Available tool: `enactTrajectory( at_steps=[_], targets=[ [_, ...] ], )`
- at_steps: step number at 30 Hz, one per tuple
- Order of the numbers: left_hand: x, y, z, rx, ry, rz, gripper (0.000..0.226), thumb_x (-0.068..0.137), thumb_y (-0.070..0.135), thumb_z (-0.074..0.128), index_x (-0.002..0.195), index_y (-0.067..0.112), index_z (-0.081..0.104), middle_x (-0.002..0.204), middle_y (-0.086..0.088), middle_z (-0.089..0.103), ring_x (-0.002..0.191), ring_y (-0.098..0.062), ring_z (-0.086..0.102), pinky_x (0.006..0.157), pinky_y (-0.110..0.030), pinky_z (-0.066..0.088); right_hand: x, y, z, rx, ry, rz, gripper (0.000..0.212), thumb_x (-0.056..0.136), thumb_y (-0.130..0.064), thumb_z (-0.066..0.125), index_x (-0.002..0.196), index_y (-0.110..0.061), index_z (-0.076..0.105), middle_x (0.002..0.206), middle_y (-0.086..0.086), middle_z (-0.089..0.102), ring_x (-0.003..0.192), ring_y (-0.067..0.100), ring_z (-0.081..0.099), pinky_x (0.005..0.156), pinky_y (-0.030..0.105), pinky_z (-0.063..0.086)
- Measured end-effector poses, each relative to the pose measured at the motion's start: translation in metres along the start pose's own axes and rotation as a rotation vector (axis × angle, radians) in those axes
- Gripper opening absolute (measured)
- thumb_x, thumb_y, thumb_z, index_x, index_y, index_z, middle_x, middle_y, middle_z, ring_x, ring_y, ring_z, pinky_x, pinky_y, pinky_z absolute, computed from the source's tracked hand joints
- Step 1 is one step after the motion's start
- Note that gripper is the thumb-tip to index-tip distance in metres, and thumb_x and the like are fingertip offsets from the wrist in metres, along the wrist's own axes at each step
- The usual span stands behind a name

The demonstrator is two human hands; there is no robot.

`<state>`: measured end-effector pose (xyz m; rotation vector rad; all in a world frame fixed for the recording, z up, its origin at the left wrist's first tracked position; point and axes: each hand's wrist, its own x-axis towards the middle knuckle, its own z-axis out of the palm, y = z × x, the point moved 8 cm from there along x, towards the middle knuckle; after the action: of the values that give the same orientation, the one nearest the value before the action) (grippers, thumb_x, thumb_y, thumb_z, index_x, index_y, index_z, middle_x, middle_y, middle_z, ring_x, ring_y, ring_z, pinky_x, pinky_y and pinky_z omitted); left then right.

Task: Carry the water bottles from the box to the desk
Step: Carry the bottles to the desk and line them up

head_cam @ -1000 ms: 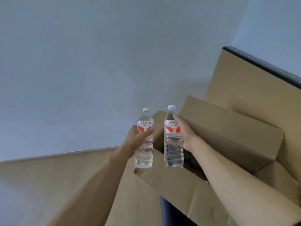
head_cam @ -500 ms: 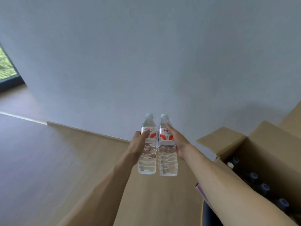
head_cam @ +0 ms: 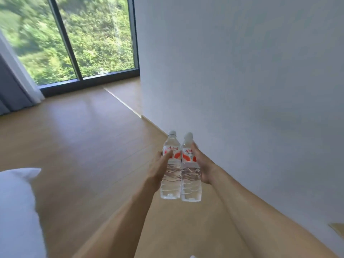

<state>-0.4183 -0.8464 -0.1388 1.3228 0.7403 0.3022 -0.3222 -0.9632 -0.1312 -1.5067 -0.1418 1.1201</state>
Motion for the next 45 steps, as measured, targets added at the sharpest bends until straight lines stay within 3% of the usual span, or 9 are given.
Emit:
enactTrajectory(
  at_steps=[5, 10, 19, 21, 23, 26, 35, 40, 45],
  targets=[
    [0.02, -0.005, -0.066, -0.089, 0.161, -0.032, 0.035, 0.096, 0.043, 0.064, 0.116, 0.015, 0.061, 0.111, -0.012, 0.072, 0.097, -0.029, 0.073, 0.088, -0.05, 0.06, 0.052, -0.002, 0.059, 0.04, -0.286, 0.045, 0.047, 0.101, -0.047, 0.046, 0.11, -0.011, 0.075, 0.104, 0.015, 0.075, 0.086, 0.028, 0.074, 0.067, 0.035, 0.06],
    [0.052, -0.005, -0.108, -0.189, 0.265, -0.072, 0.034, 0.094, 0.042, 0.068, 0.115, 0.016, 0.064, 0.109, -0.013, 0.075, 0.095, -0.032, 0.075, 0.09, -0.054, 0.059, 0.108, -0.017, 0.098, 0.026, -0.468, 0.054, 0.044, 0.102, -0.037, 0.047, 0.129, -0.005, 0.062, 0.118, 0.019, 0.07, 0.103, 0.032, 0.069, 0.089, 0.044, 0.057],
    [0.104, 0.023, -0.129, -0.289, 0.408, -0.102, 0.045, 0.097, 0.044, 0.063, 0.129, 0.014, 0.054, 0.122, -0.016, 0.068, 0.109, -0.037, 0.069, 0.098, -0.06, 0.052, 0.198, -0.054, 0.126, -0.082, -0.509, 0.16, 0.057, 0.098, -0.059, 0.049, 0.119, -0.011, 0.069, 0.112, 0.013, 0.075, 0.093, 0.028, 0.075, 0.071, 0.037, 0.061],
    [0.112, 0.024, -0.133, -0.34, 0.423, -0.1, 0.045, 0.1, 0.044, 0.058, 0.132, 0.011, 0.053, 0.126, -0.02, 0.066, 0.113, -0.041, 0.067, 0.099, -0.063, 0.05, 0.212, -0.058, 0.132, -0.19, -0.495, 0.176, 0.061, 0.093, -0.067, 0.052, 0.118, -0.014, 0.071, 0.112, 0.011, 0.075, 0.097, 0.029, 0.074, 0.078, 0.042, 0.062],
    [0.118, 0.025, -0.139, -0.382, 0.442, -0.096, 0.047, 0.103, 0.043, 0.053, 0.135, 0.008, 0.052, 0.13, -0.024, 0.064, 0.118, -0.044, 0.063, 0.103, -0.064, 0.046, 0.223, -0.063, 0.144, -0.226, -0.525, 0.174, 0.064, 0.092, -0.067, 0.052, 0.12, -0.013, 0.07, 0.114, 0.012, 0.074, 0.103, 0.032, 0.072, 0.088, 0.046, 0.059],
    [0.124, 0.024, -0.157, -0.444, 0.481, -0.093, 0.051, 0.103, 0.043, 0.048, 0.137, 0.005, 0.054, 0.133, -0.026, 0.062, 0.122, -0.046, 0.059, 0.108, -0.063, 0.042, 0.233, -0.072, 0.171, -0.202, -0.61, 0.182, 0.059, 0.097, -0.06, 0.05, 0.12, -0.009, 0.069, 0.109, 0.014, 0.075, 0.093, 0.03, 0.075, 0.075, 0.039, 0.061],
    [0.144, 0.028, -0.256, -0.492, 0.623, -0.068, 0.053, 0.103, 0.046, 0.046, 0.134, 0.004, 0.059, 0.129, -0.024, 0.065, 0.119, -0.042, 0.063, 0.107, -0.061, 0.045, 0.281, -0.082, 0.277, -0.239, -0.713, 0.245, 0.064, 0.102, -0.054, 0.041, 0.133, -0.002, 0.06, 0.127, 0.024, 0.066, 0.115, 0.04, 0.064, 0.108, 0.054, 0.045],
    [0.185, 0.037, -0.338, -0.58, 0.642, -0.035, 0.055, 0.103, 0.041, 0.047, 0.138, -0.001, 0.054, 0.135, -0.03, 0.059, 0.124, -0.049, 0.057, 0.109, -0.065, 0.04, 0.329, -0.097, 0.353, -0.309, -0.736, 0.231, 0.058, 0.103, -0.053, 0.04, 0.122, -0.004, 0.065, 0.112, 0.018, 0.074, 0.094, 0.03, 0.073, 0.076, 0.038, 0.06],
    [0.225, 0.063, -0.429, -0.592, 0.664, 0.018, 0.055, 0.099, 0.036, 0.057, 0.14, -0.001, 0.049, 0.137, -0.031, 0.055, 0.121, -0.05, 0.059, 0.104, -0.069, 0.042, 0.374, -0.119, 0.436, -0.355, -0.772, 0.237, 0.059, 0.102, -0.058, 0.04, 0.119, -0.008, 0.066, 0.107, 0.014, 0.076, 0.09, 0.027, 0.075, 0.074, 0.035, 0.057]
  ],
)
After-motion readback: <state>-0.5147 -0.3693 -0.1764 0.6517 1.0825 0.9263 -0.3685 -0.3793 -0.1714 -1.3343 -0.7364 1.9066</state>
